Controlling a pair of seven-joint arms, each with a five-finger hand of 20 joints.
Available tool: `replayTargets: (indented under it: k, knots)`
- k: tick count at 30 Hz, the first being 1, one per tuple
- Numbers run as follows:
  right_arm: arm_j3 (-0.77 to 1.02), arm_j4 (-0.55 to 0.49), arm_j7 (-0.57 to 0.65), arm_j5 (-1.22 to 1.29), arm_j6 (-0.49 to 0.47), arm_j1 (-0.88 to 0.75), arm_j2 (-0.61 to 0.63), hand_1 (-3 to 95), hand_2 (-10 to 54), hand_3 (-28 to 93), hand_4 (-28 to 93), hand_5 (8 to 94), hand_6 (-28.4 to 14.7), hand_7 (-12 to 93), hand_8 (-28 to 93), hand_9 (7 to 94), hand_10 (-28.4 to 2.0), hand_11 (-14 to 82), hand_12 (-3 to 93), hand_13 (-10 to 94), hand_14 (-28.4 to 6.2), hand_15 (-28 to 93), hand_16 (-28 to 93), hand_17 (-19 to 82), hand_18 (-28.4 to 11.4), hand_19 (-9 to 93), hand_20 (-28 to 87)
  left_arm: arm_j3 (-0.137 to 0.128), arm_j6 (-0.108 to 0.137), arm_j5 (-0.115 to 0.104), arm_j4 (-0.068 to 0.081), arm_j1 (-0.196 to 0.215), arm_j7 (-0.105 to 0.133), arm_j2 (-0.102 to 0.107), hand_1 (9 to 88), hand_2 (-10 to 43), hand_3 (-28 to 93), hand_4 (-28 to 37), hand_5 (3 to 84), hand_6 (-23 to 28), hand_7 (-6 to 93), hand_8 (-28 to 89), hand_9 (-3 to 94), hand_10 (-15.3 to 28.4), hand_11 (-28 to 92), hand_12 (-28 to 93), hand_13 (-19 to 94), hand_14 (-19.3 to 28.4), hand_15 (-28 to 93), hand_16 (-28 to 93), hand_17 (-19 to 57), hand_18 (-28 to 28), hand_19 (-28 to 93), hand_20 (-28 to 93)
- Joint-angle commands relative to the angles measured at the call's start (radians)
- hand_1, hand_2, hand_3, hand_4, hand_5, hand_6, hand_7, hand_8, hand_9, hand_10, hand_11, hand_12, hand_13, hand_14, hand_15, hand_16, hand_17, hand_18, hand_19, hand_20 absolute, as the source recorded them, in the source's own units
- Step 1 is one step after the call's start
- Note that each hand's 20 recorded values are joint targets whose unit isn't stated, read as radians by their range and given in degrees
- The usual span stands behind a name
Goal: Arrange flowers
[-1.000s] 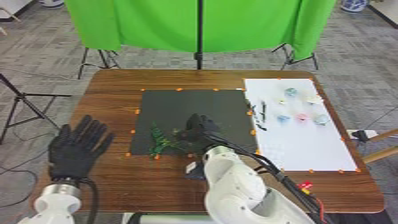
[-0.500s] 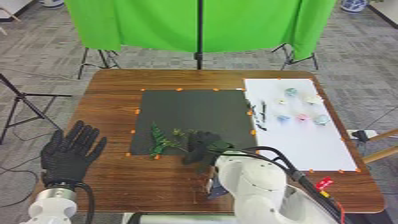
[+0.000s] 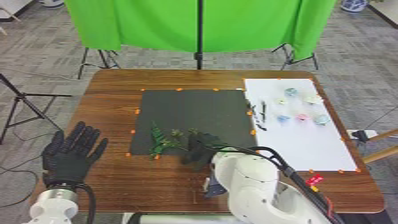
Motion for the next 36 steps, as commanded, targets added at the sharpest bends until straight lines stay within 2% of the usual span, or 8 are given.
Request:
replayTargets:
  k: [1, 2, 7, 20, 24, 27, 29, 36]
  knots:
    - [-0.031, 0.042, 0.020, 0.032, 0.145, -0.003, -0.035, 34.2, 6.8, 66, -17, 64.8, -9.1, 12, -7, 63.3, -24.0, 18.1, 20.6, 57, -20.4, 59, 22, 34, -27.2, 86, 31, 0.022, 0.010, -0.013, 0.012, 0.000, -0.031, 0.002, 27.1, 13.9, 76, -28.3, 46.3, 7.2, 28.0, -13, 41.8, 15.6, 33, 15, 29, 14.8, 49, -5, -5.1, 15.2, 39, 20]
    - [-0.036, 0.043, 0.016, 0.028, 0.155, 0.000, -0.041, 34.1, 7.0, 66, -17, 64.8, -9.1, 13, -7, 63.6, -24.0, 18.2, 20.5, 57, -20.3, 58, 22, 34, -27.2, 86, 31, 0.025, 0.009, -0.021, 0.013, -0.004, -0.034, 0.003, 27.1, 13.9, 76, -28.3, 46.3, 7.2, 28.0, -13, 41.8, 15.6, 33, 15, 29, 14.8, 49, -5, -5.1, 15.2, 39, 20]
    - [-0.047, 0.043, -0.003, 0.030, 0.153, 0.011, -0.057, 33.4, 7.9, 66, -17, 64.7, -9.1, 13, -7, 64.1, -23.9, 18.2, 20.4, 58, -20.1, 58, 22, 34, -27.2, 86, 30, 0.025, 0.011, -0.014, 0.016, -0.014, -0.047, 0.005, 27.1, 14.0, 76, -28.3, 46.3, 7.2, 28.1, -13, 41.9, 15.6, 33, 15, 29, 14.9, 49, -5, -5.1, 15.2, 39, 20]
    - [-0.048, 0.032, 0.059, 0.018, 0.190, 0.013, -0.023, 32.7, 8.6, 65, -17, 66.0, -8.1, 13, -7, 64.7, -24.5, 17.5, 20.1, 58, -20.3, 57, 22, 35, -27.6, 87, 28, 0.014, 0.012, -0.031, 0.011, 0.011, -0.026, -0.004, 27.0, 14.4, 76, -28.3, 46.5, 7.3, 28.1, -13, 42.1, 15.8, 33, 15, 29, 15.0, 50, -5, -5.1, 15.3, 39, 20]
    - [-0.022, 0.022, 0.061, 0.054, 0.162, 0.010, -0.024, 32.8, 8.4, 65, -16, 66.2, -8.0, 13, -7, 65.4, -24.5, 18.0, 20.4, 59, -20.3, 57, 22, 35, -27.8, 88, 28, 0.017, 0.010, -0.037, 0.012, 0.008, -0.025, -0.003, 27.0, 14.5, 76, -28.3, 46.5, 7.3, 28.1, -13, 42.1, 15.8, 33, 15, 29, 15.1, 50, -5, -5.1, 15.3, 39, 20]
    - [0.000, 0.005, 0.035, 0.077, 0.085, 0.003, -0.035, 33.1, 4.5, 65, -16, 64.8, -6.2, 11, -8, 65.8, -25.0, 14.9, 18.7, 60, -20.2, 57, 22, 35, -27.9, 89, 27, 0.021, -0.009, -0.049, 0.017, 0.005, -0.013, -0.001, 26.9, 14.2, 76, -28.3, 46.5, 7.3, 28.1, -13, 42.1, 15.9, 33, 15, 29, 15.0, 50, -5, -5.1, 15.3, 39, 20]
    - [0.011, -0.005, 0.031, 0.106, 0.048, -0.001, -0.042, 33.6, -0.7, 66, -15, 62.4, -5.3, 9, -8, 64.5, -25.5, 12.5, 17.6, 60, -20.3, 54, 21, 35, -28.1, 89, 27, 0.022, 0.002, -0.046, 0.018, 0.000, -0.017, 0.000, 26.8, 14.0, 76, -28.3, 46.5, 7.3, 28.1, -13, 42.0, 15.8, 33, 15, 29, 15.0, 50, -5, -5.1, 15.3, 39, 20]
    - [0.028, -0.038, 0.033, 0.136, 0.023, 0.002, -0.041, 33.8, -4.9, 67, -15, 62.9, -4.6, 9, -8, 58.6, -27.7, 8.4, 15.6, 58, -20.7, 50, 21, 33, -28.3, 87, 28, 0.026, -0.004, -0.051, 0.024, -0.009, -0.017, 0.001, 26.7, 13.3, 77, -28.3, 46.2, 7.0, 28.5, -13, 42.0, 15.6, 33, 15, 30, 15.0, 50, -5, -5.1, 15.3, 39, 20]
